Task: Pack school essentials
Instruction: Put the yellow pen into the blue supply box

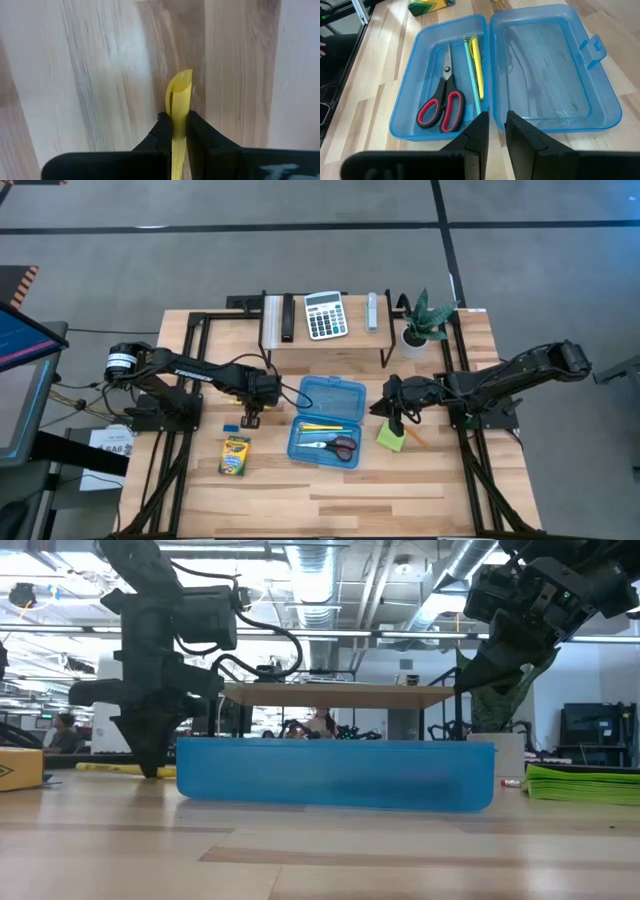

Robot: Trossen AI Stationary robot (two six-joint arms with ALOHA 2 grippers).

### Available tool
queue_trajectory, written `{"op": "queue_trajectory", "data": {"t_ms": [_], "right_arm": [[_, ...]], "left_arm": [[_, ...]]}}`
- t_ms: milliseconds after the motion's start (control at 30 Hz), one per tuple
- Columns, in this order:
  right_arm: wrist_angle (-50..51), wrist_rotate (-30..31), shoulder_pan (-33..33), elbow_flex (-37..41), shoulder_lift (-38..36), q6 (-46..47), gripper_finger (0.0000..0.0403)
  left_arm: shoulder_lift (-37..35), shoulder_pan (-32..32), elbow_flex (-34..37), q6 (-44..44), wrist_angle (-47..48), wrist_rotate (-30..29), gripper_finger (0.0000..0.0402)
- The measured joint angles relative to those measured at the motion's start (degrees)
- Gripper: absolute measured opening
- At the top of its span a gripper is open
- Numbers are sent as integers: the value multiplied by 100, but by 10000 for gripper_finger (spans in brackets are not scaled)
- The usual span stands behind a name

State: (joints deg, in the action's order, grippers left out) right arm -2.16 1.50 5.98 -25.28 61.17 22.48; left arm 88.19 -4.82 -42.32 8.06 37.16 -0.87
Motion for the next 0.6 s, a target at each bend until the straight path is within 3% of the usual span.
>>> {"op": "queue_trajectory", "data": {"t_ms": [600], "right_arm": [[-4, 2, 0, 0, 0, 0, 88]], "left_arm": [[3, 82, -178, -129, 24, -94, 2]]}}
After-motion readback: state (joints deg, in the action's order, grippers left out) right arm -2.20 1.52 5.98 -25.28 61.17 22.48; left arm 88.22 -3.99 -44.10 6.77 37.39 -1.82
